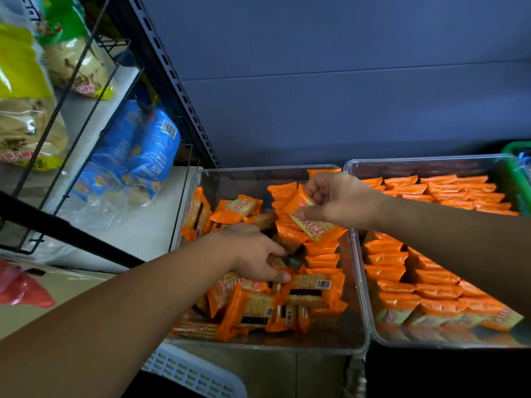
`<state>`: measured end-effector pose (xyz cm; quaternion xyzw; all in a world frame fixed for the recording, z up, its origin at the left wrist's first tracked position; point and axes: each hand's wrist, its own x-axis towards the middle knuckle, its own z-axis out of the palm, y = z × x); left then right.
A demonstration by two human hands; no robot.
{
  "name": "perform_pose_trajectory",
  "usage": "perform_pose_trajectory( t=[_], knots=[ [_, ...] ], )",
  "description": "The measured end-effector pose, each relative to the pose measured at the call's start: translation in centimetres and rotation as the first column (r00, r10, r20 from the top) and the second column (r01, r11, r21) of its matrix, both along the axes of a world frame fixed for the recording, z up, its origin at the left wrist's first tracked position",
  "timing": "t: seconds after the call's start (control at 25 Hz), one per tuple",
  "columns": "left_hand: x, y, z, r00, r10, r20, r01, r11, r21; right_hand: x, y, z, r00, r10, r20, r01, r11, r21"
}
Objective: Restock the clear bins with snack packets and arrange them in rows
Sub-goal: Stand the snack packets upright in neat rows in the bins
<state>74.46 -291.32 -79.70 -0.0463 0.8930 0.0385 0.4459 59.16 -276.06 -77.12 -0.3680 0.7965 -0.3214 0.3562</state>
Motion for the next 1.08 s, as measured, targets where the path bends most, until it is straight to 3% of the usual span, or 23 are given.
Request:
perform_pose_trajectory(
  t=[0.16,0.32,0.68,0.8,0.92,1.08],
  knots=[
    [-0.7,0.8,0.6,0.996,0.046,0.079,-0.047,0.999,0.014,0.3,-0.1,-0.2,0.998,0.038,-0.043,-0.039,0.999,-0.003],
    [-0.8,0.8,0.7,0.985,0.166,0.045,-0.17,0.977,0.128,0.4,-0.1,-0.2,0.997,0.046,-0.066,-0.045,0.999,0.017],
    [1.3,-1.4,1.3,0.897,0.44,-0.053,-0.371,0.81,0.454,0.5,-0.1,1.1,0.998,0.062,0.012,-0.062,0.998,0.022],
    [1.7,-1.3,1.7,0.903,0.412,-0.125,-0.328,0.847,0.419,0.7,0.1,1.3,0.998,0.054,0.018,-0.054,0.999,0.009],
    [2.1,-1.2,2.6,0.877,0.461,-0.136,-0.362,0.819,0.445,1.1,0.0,1.7,0.999,0.031,0.014,-0.03,0.999,-0.011],
    [2.5,0.0,2.0,0.852,0.504,-0.143,-0.412,0.813,0.412,1.7,0.0,2.6,0.991,-0.034,0.127,0.038,0.999,-0.028]
  ],
)
